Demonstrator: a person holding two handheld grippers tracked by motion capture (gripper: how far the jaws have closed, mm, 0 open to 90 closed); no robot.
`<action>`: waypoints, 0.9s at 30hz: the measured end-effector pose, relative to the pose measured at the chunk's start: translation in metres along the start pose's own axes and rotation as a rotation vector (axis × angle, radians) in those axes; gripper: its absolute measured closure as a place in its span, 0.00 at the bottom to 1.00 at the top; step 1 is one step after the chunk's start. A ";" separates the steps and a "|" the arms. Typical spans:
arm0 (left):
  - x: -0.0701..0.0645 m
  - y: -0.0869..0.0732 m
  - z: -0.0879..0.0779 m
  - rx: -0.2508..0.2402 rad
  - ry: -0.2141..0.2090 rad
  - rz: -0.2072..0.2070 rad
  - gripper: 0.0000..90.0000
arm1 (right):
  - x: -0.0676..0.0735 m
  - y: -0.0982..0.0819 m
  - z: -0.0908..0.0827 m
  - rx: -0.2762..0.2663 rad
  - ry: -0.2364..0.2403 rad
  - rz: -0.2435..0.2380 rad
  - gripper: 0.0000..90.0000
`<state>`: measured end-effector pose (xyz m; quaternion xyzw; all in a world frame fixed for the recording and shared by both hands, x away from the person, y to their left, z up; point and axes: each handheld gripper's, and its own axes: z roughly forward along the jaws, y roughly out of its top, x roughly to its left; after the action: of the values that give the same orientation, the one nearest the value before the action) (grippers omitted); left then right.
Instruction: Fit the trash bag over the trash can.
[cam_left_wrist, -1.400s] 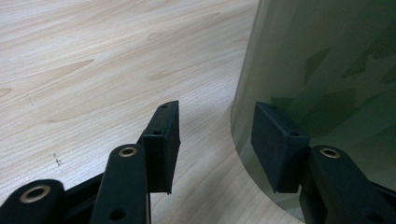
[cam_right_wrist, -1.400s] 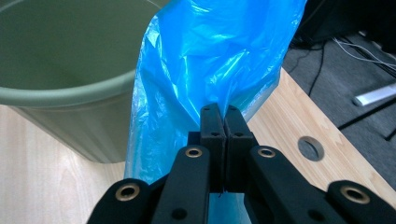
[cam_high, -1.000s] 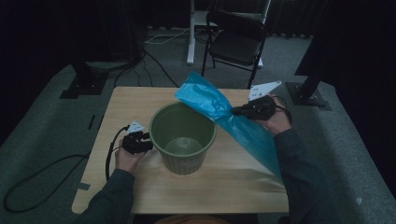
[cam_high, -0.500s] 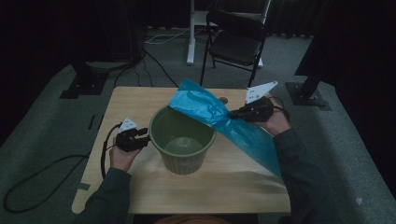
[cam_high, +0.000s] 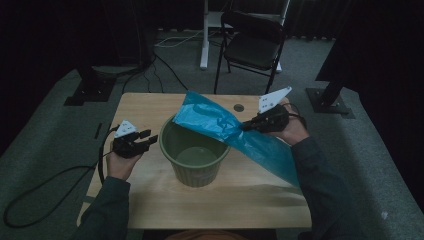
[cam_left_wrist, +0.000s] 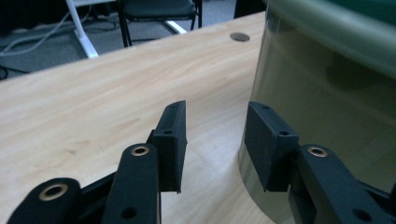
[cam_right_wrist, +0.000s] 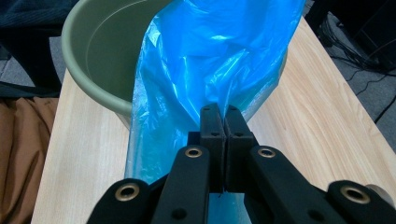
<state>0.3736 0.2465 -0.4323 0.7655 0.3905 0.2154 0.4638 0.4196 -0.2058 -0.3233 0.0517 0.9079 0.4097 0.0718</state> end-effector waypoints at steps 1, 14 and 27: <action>0.001 0.003 -0.003 -0.006 0.002 0.008 0.66 | 0.000 0.000 0.000 0.000 0.000 0.000 0.99; -0.009 0.052 -0.024 -0.078 -0.002 0.099 0.73 | 0.001 0.005 0.002 0.015 0.039 -0.016 0.99; -0.025 0.078 -0.016 -0.083 -0.049 0.146 0.75 | 0.003 0.012 0.006 0.035 0.091 -0.054 0.99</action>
<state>0.3782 0.2149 -0.3552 0.7770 0.3129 0.2462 0.4877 0.4181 -0.1932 -0.3183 0.0097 0.9183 0.3938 0.0404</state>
